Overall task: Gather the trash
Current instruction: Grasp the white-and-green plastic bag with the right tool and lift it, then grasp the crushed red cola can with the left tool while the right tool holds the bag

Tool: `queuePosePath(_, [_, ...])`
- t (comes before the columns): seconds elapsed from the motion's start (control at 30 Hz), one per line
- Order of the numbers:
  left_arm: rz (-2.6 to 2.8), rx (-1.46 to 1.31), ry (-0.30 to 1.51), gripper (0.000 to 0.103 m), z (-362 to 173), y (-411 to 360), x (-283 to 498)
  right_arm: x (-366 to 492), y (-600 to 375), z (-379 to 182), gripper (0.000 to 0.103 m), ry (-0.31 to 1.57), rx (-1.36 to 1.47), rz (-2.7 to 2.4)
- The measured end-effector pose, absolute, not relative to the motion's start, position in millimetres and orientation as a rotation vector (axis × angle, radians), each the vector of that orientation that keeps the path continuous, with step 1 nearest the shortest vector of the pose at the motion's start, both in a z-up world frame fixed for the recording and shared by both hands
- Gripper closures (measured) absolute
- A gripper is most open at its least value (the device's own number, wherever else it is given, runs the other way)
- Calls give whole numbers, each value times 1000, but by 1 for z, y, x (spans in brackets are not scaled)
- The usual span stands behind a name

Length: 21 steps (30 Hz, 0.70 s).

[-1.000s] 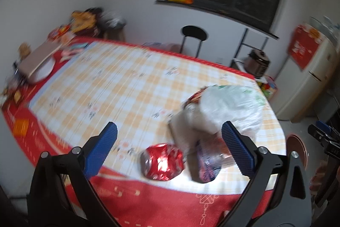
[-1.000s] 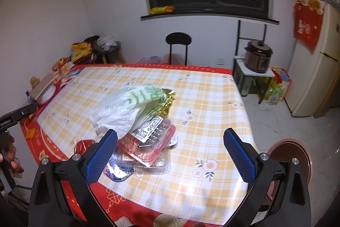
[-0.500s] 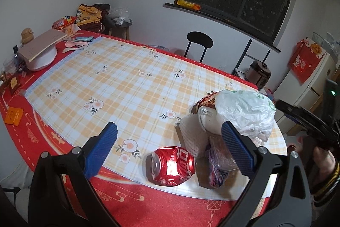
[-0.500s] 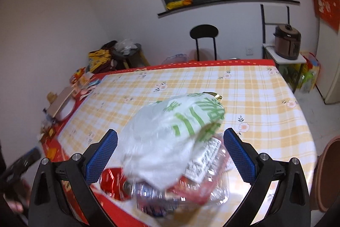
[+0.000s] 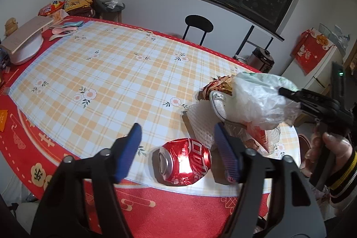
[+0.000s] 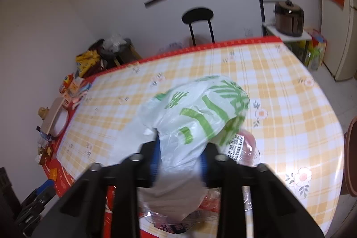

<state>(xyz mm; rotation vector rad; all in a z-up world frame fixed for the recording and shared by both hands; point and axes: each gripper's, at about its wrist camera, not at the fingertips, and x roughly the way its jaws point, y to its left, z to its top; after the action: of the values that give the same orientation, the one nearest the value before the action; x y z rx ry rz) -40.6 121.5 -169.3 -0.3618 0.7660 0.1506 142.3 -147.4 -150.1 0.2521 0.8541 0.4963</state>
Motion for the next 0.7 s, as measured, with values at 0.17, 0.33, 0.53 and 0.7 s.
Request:
queuePosePath(0.17, [96, -369, 769, 49, -173, 126, -33, 118, -155, -104, 86, 683, 248, 514])
queuePosePath(0.33, [56, -385, 806, 51, -187, 132, -28, 90, -169, -76, 86, 538, 201, 411])
queuePosePath(0.53, [34, -443, 927, 53, -229, 140, -20, 71, -191, -97, 86, 555, 205, 292])
queuePosePath(0.7, [14, -439, 1035, 53, -263, 131, -7, 57, -201, -109, 86, 560, 210, 221])
